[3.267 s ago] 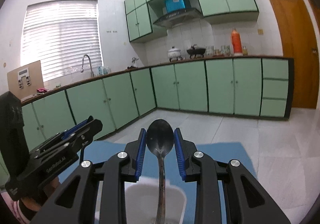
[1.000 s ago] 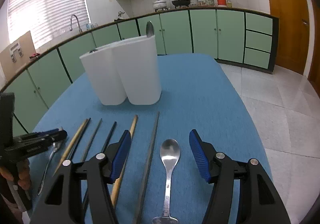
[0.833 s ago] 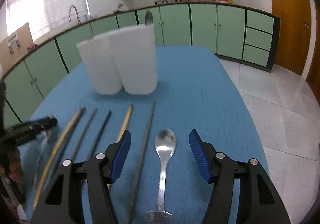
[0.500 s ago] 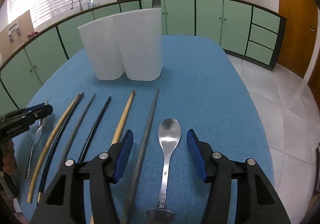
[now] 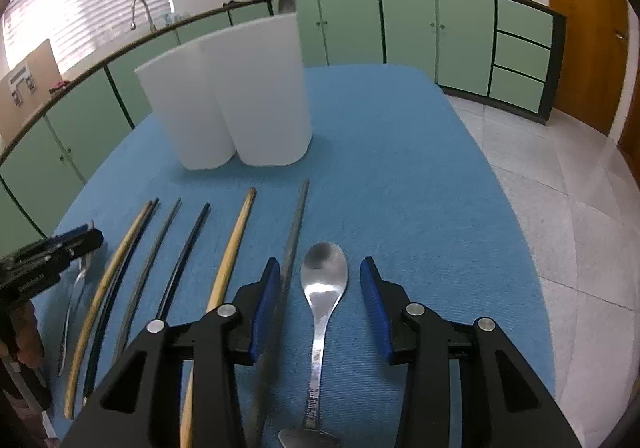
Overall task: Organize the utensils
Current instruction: 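Grasp the large silver spoon with the left gripper while the right grasps the decorated spoon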
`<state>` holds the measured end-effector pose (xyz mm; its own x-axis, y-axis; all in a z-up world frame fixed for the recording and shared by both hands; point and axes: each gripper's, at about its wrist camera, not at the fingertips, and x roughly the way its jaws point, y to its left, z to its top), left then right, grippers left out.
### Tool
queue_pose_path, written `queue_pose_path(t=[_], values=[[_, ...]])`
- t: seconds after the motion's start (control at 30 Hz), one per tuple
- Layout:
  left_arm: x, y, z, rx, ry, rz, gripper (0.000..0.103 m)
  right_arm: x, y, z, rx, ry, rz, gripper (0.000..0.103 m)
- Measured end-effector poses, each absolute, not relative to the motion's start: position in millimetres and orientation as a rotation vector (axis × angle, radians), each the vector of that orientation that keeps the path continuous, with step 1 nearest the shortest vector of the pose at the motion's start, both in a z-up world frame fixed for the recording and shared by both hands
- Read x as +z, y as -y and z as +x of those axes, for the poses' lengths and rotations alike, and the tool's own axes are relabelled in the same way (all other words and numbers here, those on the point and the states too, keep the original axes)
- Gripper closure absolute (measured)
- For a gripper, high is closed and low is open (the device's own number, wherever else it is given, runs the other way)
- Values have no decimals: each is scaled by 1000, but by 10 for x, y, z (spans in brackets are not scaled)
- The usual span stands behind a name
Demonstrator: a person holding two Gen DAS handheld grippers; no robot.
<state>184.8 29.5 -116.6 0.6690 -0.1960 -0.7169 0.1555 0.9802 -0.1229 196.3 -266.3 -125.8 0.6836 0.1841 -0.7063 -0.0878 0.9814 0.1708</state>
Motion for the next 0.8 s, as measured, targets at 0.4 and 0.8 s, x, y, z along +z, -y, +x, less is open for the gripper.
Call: queue_pose_path(t=[0.4,0.8], values=[[-1168,-284,1852,-201,-814,-44,69,-1296,2553,1990,146,-823,76,62],[-1166,-308,1851,-203,-813,-43,69,-1274,2698,1959,146,-829,118,62]])
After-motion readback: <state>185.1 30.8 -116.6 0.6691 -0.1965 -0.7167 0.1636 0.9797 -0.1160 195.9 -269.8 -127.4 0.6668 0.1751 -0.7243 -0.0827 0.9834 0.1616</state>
